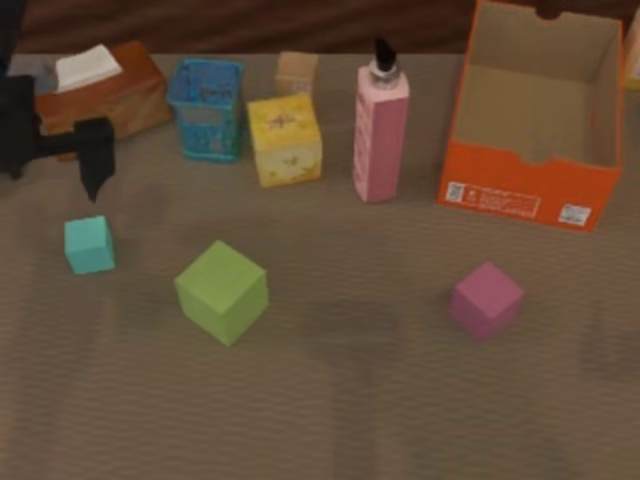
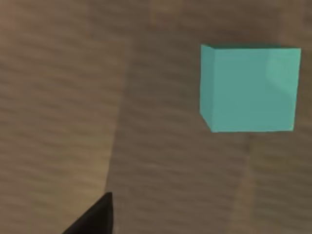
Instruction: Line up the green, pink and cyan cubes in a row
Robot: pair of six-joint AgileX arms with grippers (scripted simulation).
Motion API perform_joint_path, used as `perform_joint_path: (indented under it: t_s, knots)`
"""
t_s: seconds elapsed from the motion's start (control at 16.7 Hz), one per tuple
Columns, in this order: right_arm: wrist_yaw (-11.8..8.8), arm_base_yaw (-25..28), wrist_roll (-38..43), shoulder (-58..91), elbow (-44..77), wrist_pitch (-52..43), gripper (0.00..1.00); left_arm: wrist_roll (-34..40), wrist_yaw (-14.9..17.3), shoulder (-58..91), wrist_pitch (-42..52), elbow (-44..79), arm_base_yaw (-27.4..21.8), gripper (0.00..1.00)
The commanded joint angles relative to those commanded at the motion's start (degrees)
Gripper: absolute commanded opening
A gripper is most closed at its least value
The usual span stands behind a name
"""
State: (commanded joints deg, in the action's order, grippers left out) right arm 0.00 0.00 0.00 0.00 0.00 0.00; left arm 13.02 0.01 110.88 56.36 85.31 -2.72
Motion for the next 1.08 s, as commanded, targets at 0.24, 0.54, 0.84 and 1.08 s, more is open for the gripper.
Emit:
perform_joint_path:
  t_s: [0.24, 0.54, 0.84, 1.08]
  knots:
    - [0.0, 0.0, 0.0, 0.0, 0.0, 0.0, 1.0, 1.56, 0.11, 11.54, 5.69, 10.89, -0.31, 1.0]
    - [0.0, 0.0, 0.0, 0.0, 0.0, 0.0, 1.0, 2.01, 0.17, 15.03, 7.19, 14.15, -0.41, 1.0]
    - [0.0, 0.0, 0.0, 0.0, 0.0, 0.0, 1.0, 1.86, 0.17, 15.35, 6.12, 13.33, -0.17, 1.0]
    - [0.0, 0.0, 0.0, 0.0, 0.0, 0.0, 1.0, 1.83, 0.21, 18.99, -2.4, 8.9, -0.27, 1.0]
